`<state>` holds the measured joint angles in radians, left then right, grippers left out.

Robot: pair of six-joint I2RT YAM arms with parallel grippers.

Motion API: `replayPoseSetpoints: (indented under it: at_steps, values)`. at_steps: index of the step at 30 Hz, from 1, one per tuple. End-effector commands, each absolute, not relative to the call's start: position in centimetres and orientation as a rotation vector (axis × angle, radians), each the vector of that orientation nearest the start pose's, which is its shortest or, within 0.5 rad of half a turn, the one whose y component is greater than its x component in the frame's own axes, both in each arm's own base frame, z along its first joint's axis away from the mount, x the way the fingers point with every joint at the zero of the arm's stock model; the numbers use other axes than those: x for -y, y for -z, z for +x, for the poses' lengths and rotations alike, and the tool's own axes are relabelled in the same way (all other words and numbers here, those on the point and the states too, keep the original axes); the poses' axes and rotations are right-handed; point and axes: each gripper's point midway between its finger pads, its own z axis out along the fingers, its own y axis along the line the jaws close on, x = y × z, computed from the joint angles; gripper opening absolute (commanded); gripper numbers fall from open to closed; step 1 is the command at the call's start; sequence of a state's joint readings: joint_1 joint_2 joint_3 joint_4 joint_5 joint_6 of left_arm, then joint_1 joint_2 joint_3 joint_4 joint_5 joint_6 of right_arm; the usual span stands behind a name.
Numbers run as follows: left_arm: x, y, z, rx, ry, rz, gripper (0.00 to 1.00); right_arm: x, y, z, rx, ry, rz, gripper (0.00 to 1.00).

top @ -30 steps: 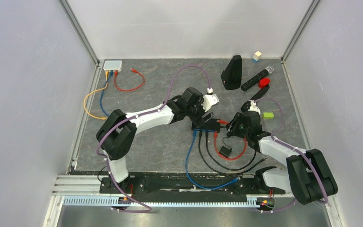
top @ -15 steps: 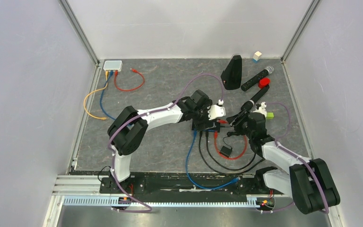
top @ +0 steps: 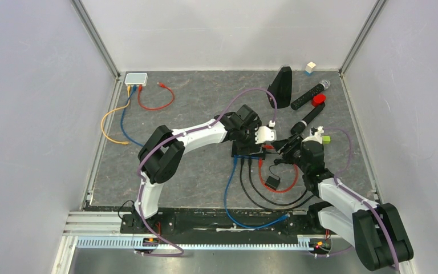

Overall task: Pull the plug from the switch port
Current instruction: Pull the power from the switch port.

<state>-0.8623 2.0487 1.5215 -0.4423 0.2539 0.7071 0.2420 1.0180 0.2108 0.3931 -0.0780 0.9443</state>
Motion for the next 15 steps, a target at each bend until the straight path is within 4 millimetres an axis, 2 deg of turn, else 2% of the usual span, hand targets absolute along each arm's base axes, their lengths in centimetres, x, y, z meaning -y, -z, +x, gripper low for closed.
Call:
replayPoseSetpoints:
  at_steps: [1,5,9,15]
  values:
    - [38.0,-4.6,29.4,-1.733,0.360,1.970,0.87,-12.8,-8.8,29.1,-1.942,-0.895,0.641,0.50]
    - [38.1,-5.6,29.0,-1.693,0.346,1.971,0.89,-13.3,-8.7,29.1,-1.954,-0.928,0.627,0.51]
    - [37.5,-4.7,29.1,-1.731,0.313,2.007,0.89,-13.8,-9.0,29.1,-1.957,-0.955,0.609,0.51]
    - [38.1,-4.0,30.3,-1.763,0.277,1.989,0.89,-13.9,-8.9,29.1,-1.959,-0.962,0.602,0.51]
